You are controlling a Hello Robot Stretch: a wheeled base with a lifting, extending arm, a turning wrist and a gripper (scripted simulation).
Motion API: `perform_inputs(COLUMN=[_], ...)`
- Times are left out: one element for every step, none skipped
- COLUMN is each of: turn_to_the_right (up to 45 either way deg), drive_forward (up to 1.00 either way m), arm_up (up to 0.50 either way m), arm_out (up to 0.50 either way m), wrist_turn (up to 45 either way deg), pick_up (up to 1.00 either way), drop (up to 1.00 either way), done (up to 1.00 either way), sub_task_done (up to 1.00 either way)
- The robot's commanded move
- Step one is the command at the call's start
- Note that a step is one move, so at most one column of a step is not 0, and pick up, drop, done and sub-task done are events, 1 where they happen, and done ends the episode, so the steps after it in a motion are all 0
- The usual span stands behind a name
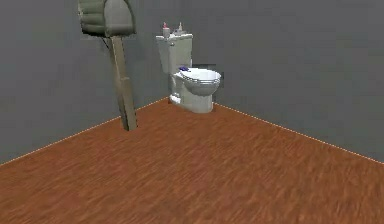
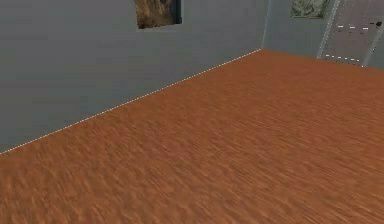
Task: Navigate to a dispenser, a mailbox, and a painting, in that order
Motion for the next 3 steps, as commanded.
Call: perform_inputs(turn_to_the_right=[0.0, 3.0, 0.0], drive_forward=[1.00, 0.00, 1.00], arm_up=[0.00, 0.00, 0.00], arm_out=[0.00, 0.00, 0.00], wrist_turn=[0.0, 0.0, 0.0], pick_up=[0.00, 0.00, 0.00], drop=[0.00, 0.00, 0.00], done=[0.00, 0.00, 0.00], sub_task_done=[0.00, 0.00, 0.00])
